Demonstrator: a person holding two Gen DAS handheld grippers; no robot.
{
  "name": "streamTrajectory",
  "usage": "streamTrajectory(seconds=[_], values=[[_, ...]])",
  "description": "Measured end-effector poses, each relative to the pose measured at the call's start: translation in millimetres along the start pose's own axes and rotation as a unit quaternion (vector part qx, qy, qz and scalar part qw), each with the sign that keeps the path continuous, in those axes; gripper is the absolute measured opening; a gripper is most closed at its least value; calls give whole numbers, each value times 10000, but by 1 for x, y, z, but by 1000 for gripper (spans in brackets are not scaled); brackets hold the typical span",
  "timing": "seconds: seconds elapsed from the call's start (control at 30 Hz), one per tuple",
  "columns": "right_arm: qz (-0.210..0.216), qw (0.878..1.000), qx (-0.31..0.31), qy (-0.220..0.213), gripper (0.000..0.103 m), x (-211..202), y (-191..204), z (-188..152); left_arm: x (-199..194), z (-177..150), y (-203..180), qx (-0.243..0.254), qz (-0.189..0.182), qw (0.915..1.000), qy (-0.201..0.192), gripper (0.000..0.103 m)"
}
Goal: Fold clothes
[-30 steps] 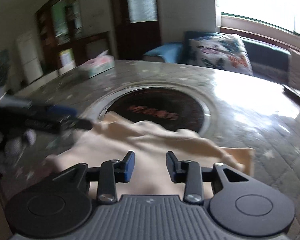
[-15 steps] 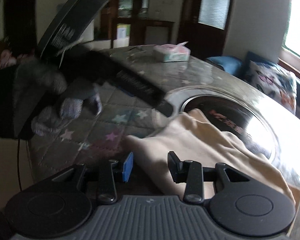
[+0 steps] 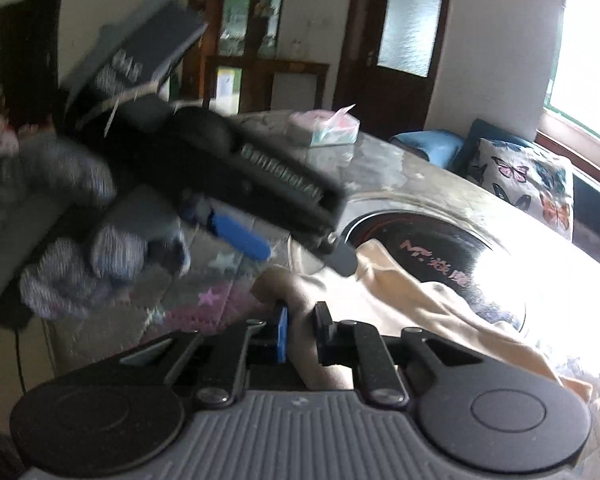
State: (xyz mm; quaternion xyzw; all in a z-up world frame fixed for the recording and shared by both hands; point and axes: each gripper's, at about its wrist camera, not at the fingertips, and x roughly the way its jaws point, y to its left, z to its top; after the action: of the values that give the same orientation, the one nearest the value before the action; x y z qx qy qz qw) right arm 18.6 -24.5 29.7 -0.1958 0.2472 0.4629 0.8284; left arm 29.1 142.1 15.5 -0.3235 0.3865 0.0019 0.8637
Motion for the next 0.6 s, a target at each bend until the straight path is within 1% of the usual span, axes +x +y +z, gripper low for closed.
streamTrajectory(seconds=[0.07,0.1,0.17,0.2,0.23,0.3,0.4,0.5,0.57,0.6], values=[[0,9999,97,-107,12,-8,-4,0,3,-1,1,-269,-109,9995,105,80],[30,9998,161,-149,12,-13,-8,-1,4,-2,0,-324,-119,9994,97,79],[88,9996,222,-176,12,-17,-10,-3,7,-3,-2,-384,-135,9991,119,69],[121,9995,239,-176,12,-19,-11,-5,9,-3,-2,-419,-148,9989,162,57],[154,9994,250,-174,12,-20,-11,-7,12,-4,-2,-456,-188,9985,228,47],[191,9993,278,-186,12,-22,-11,-11,15,-5,-1,-535,-268,9978,302,39],[230,9989,353,-201,12,-25,-12,-16,17,-4,-1,-583,-192,9977,287,26],[278,9986,408,-183,13,-27,-16,-19,17,-5,-1,-581,-173,9978,277,23],[300,9983,471,-187,18,-31,-19,-21,17,-5,-1,-544,-167,9980,263,23],[277,9979,548,-202,18,-35,-23,-23,17,-6,-1,-541,-164,9981,261,23]])
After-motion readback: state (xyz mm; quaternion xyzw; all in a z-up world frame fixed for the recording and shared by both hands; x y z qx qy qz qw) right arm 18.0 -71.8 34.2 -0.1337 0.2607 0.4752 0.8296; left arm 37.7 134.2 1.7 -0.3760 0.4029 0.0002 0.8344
